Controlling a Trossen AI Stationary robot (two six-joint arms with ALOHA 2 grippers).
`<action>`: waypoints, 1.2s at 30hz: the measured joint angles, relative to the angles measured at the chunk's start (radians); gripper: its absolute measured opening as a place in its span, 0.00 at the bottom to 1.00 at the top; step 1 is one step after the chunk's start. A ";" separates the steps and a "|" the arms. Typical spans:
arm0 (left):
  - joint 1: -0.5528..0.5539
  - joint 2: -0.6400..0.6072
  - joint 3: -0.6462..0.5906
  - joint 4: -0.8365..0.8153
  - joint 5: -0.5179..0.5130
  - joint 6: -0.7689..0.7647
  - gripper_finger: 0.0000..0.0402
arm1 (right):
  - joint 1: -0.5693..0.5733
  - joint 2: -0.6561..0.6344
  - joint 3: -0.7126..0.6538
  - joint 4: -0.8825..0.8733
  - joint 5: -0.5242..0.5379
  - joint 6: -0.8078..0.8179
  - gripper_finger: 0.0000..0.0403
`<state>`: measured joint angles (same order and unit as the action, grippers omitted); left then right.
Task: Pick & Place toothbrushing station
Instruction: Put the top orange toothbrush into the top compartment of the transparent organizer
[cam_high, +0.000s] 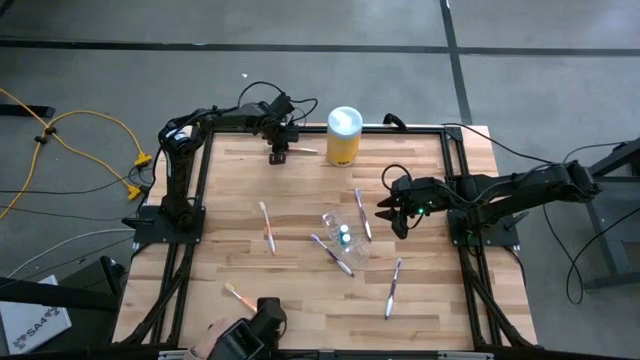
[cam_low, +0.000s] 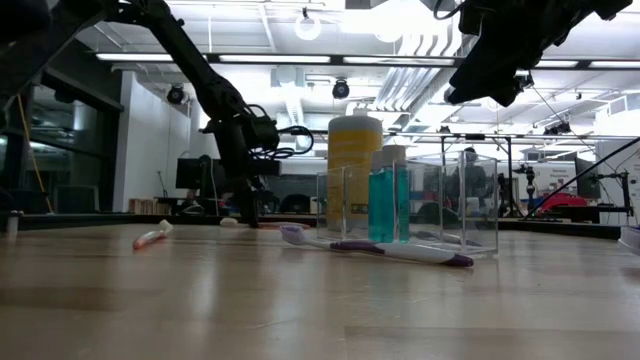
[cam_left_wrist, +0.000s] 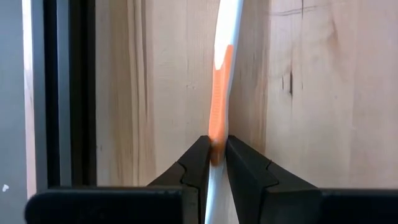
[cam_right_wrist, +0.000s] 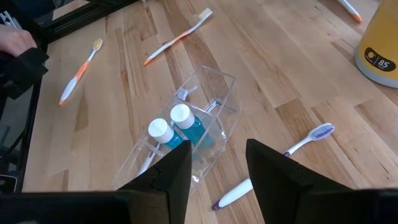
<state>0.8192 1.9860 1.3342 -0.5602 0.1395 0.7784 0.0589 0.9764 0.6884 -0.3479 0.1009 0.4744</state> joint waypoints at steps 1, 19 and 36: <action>0.000 0.000 0.000 0.000 0.001 -0.002 0.13 | 0.000 0.000 0.000 0.000 0.000 0.000 0.36; -0.011 -0.003 0.001 0.004 0.008 -0.015 0.13 | 0.000 0.000 0.000 0.000 0.000 0.000 0.36; -0.033 -0.005 0.002 0.012 -0.011 -0.073 0.13 | 0.000 0.000 0.000 0.000 0.000 0.000 0.36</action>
<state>0.7860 1.9812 1.3361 -0.5480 0.1281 0.7053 0.0589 0.9761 0.6884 -0.3477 0.1009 0.4744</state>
